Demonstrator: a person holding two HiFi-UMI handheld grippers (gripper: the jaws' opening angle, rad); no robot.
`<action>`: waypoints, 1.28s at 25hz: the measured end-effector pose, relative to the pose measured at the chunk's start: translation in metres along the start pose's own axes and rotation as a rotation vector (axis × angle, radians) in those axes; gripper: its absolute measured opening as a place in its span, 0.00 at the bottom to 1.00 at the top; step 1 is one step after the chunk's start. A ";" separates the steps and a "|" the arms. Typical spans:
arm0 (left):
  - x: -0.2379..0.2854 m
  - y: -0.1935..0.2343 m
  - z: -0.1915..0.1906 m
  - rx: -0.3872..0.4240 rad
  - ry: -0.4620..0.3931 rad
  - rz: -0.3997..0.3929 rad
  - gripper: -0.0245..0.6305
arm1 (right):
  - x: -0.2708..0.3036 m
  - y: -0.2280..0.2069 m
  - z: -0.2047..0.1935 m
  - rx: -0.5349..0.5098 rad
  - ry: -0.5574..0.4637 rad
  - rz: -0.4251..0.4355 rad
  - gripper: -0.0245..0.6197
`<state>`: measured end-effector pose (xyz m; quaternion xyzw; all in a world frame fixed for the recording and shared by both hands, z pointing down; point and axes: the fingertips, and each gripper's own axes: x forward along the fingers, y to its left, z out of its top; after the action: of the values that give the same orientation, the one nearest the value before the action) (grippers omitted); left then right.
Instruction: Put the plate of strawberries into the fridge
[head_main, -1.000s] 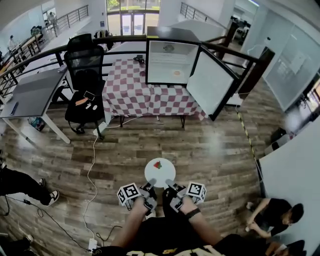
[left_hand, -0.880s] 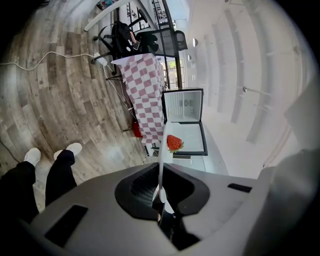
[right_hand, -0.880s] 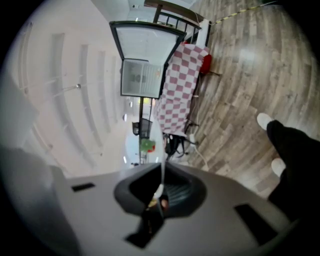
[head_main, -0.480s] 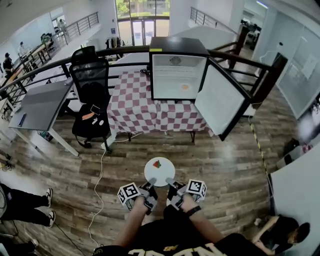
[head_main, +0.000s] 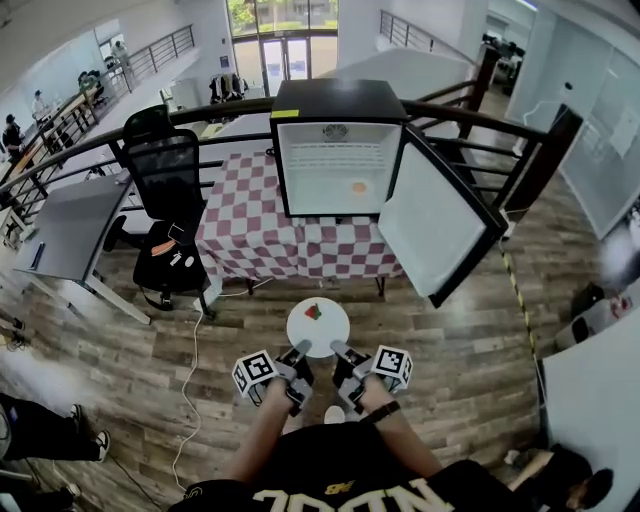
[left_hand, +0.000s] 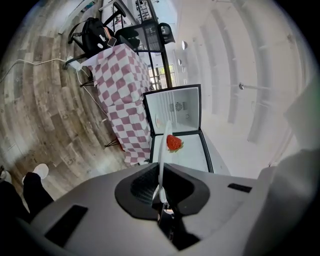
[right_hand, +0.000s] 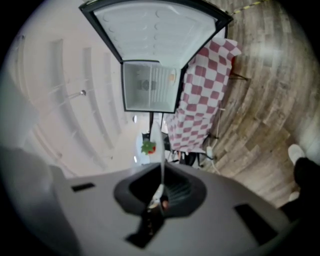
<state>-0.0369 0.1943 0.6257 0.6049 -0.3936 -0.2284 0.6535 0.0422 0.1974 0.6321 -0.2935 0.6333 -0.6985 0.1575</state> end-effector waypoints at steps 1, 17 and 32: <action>0.007 -0.002 0.001 -0.003 0.002 0.002 0.09 | 0.001 0.000 0.007 0.006 0.000 0.003 0.08; 0.050 0.003 -0.003 -0.009 0.008 0.061 0.09 | 0.001 -0.016 0.045 0.089 0.010 0.023 0.08; 0.119 0.001 0.022 -0.008 0.105 0.068 0.09 | 0.026 -0.021 0.107 0.130 -0.081 0.009 0.08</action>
<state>0.0155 0.0889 0.6543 0.5999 -0.3781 -0.1754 0.6830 0.0909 0.1006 0.6611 -0.3080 0.5811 -0.7249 0.2048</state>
